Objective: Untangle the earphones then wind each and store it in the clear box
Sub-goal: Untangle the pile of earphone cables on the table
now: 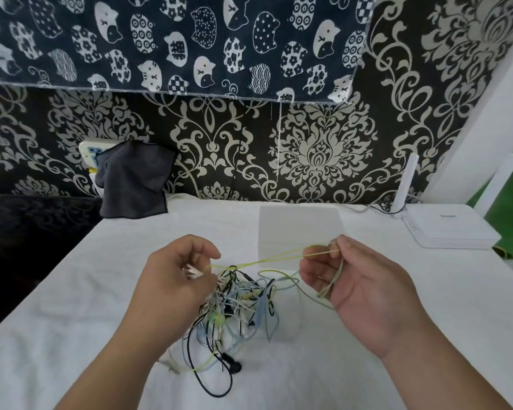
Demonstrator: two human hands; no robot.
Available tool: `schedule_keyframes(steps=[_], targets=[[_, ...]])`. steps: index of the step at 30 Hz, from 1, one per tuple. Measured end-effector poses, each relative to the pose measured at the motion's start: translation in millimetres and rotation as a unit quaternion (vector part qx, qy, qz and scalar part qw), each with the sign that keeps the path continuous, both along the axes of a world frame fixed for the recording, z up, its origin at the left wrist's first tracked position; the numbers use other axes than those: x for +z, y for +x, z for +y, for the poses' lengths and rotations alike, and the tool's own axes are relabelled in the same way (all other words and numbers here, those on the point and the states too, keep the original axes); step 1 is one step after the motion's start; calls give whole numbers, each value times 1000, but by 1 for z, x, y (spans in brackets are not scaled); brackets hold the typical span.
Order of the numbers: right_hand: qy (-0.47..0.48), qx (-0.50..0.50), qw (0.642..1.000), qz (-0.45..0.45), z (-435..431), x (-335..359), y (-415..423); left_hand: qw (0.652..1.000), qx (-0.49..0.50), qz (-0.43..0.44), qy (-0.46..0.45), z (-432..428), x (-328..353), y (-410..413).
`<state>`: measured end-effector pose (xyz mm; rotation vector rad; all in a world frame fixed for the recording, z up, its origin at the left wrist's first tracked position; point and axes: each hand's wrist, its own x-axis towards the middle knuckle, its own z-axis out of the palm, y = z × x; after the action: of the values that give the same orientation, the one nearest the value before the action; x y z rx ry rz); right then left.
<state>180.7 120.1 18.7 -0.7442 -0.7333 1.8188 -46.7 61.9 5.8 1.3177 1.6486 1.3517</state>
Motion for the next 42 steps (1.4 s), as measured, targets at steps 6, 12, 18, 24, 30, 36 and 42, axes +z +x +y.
schedule_keyframes(steps=[6, 12, 18, 24, 30, 36, 42], targets=[[-2, -41, 998, 45, 6, 6, 9, 988, -23, 153, 6, -4, 5, -2], [-31, -111, 993, -19, 12, 9, 12, 985, 22, 170, 25, 2, 5, -8], [18, -37, 976, -213, 4, 27, 4, 983, 29, 182, 1, 13, 20, -10], [73, 158, 872, -457, -20, 11, 3, 979, 36, 195, -48, 1, -1, -2], [116, 235, 735, -626, -16, -1, -1, 989, 22, 143, -36, 10, 5, 4], [217, 125, 713, -655, -13, -16, -8, 991, -21, 126, -30, 8, 5, 4], [264, 77, 779, -564, -18, -17, -16, 992, -39, 119, -19, 0, 4, 7]])
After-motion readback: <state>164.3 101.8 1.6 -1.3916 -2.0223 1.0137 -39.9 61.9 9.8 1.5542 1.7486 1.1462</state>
